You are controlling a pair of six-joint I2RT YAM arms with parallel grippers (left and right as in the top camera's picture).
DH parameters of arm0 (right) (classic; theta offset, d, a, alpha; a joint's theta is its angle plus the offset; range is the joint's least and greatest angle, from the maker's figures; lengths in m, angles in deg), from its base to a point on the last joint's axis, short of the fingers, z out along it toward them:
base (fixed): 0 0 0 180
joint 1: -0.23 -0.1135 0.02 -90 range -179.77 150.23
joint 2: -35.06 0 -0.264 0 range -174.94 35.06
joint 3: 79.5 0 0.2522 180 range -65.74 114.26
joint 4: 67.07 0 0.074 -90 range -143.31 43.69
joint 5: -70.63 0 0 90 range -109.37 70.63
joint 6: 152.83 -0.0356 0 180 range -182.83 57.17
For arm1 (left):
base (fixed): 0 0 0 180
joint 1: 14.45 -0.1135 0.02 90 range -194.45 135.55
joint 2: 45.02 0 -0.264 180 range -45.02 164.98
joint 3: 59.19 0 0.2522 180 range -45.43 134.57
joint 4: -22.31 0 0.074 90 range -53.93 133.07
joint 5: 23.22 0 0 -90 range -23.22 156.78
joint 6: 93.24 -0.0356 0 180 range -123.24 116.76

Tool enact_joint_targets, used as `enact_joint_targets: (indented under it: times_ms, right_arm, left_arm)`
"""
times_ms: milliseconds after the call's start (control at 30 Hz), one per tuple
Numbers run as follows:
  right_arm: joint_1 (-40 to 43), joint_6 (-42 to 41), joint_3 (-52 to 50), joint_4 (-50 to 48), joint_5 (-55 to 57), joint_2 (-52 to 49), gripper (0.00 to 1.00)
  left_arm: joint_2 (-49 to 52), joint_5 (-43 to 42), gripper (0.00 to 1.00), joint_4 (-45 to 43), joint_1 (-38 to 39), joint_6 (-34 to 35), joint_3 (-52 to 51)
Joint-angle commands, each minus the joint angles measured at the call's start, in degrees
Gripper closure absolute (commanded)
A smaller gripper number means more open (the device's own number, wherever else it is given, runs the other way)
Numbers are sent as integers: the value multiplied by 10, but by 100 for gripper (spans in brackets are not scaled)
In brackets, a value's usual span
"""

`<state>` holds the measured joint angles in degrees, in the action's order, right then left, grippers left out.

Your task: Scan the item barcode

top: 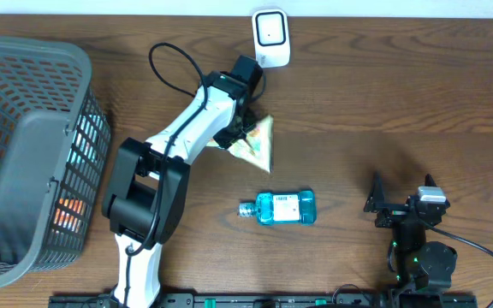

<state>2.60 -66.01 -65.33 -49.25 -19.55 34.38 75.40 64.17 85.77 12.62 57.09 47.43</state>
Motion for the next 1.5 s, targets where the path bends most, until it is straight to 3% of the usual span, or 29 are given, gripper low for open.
enact_joint_targets:
  times_ms: [0,100,300,367,400,500,600,833,1167,1467]
  right_arm:
    - [-1,7,-1,2,5,3,1]
    - [-1,7,-1,2,5,3,1]
    - [-1,7,-1,2,5,3,1]
    - [-1,7,-1,2,5,3,1]
    - [-1,7,-1,2,5,3,1]
    - [-1,7,-1,2,5,3,1]
    - [-1,7,-1,2,5,3,1]
    - [-1,7,-1,2,5,3,1]
    - [-1,7,-1,2,5,3,1]
    - [-1,7,-1,2,5,3,1]
  left_arm:
    - [-5,-11,29,5,17,-3,4]
    - [-13,-13,23,7,27,-13,5]
    - [-75,-12,27,8,31,-105,20]
    - [-109,-11,40,7,31,-145,26]
    - [-131,-3,63,7,31,-159,28]
    - [-176,43,92,8,31,-162,28]
    - [-207,102,93,10,31,-169,28]
    - [-187,111,92,20,31,-233,-17]
    - [-86,44,92,-100,12,-225,-163]
    - [-43,35,93,-71,13,-225,-165]
